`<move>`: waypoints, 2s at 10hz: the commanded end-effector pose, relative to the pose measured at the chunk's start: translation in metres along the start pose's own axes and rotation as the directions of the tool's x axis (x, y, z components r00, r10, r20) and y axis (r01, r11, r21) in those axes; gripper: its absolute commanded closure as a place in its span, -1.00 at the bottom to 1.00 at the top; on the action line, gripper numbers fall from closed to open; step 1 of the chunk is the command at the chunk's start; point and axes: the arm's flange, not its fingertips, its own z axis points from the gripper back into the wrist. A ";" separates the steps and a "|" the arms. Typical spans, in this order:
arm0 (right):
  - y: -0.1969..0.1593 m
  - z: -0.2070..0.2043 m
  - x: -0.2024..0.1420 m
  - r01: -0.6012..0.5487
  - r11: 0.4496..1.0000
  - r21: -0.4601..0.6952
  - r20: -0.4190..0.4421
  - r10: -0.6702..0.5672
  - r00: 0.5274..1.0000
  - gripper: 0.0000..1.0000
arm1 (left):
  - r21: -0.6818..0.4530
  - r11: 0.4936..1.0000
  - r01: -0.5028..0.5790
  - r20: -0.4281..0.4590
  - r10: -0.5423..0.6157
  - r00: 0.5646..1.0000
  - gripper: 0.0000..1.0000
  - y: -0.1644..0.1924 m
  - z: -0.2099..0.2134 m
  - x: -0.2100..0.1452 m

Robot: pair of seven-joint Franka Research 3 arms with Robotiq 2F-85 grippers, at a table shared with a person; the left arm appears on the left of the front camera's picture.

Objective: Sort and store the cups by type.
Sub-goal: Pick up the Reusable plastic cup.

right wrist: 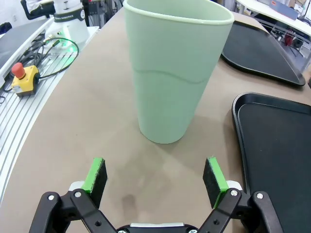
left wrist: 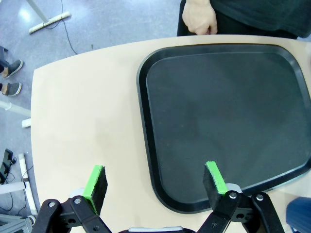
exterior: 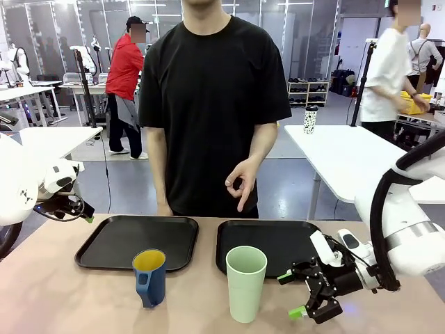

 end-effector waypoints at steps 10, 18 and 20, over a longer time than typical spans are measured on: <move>-0.008 -0.041 0.016 -0.012 1.000 -0.006 0.168 0.013 0.986 -1.00 | 0.000 1.000 0.001 0.001 -0.001 1.000 -1.00 0.000 0.001 0.000; -0.008 -0.070 0.011 -0.026 1.000 0.003 0.245 0.024 0.969 -1.00 | 0.000 1.000 0.001 0.001 -0.001 1.000 -1.00 0.000 0.001 0.000; -0.010 -0.078 0.009 -0.024 1.000 0.004 0.264 0.022 0.964 -1.00 | 0.000 1.000 0.001 0.001 -0.001 1.000 -1.00 0.000 0.001 0.000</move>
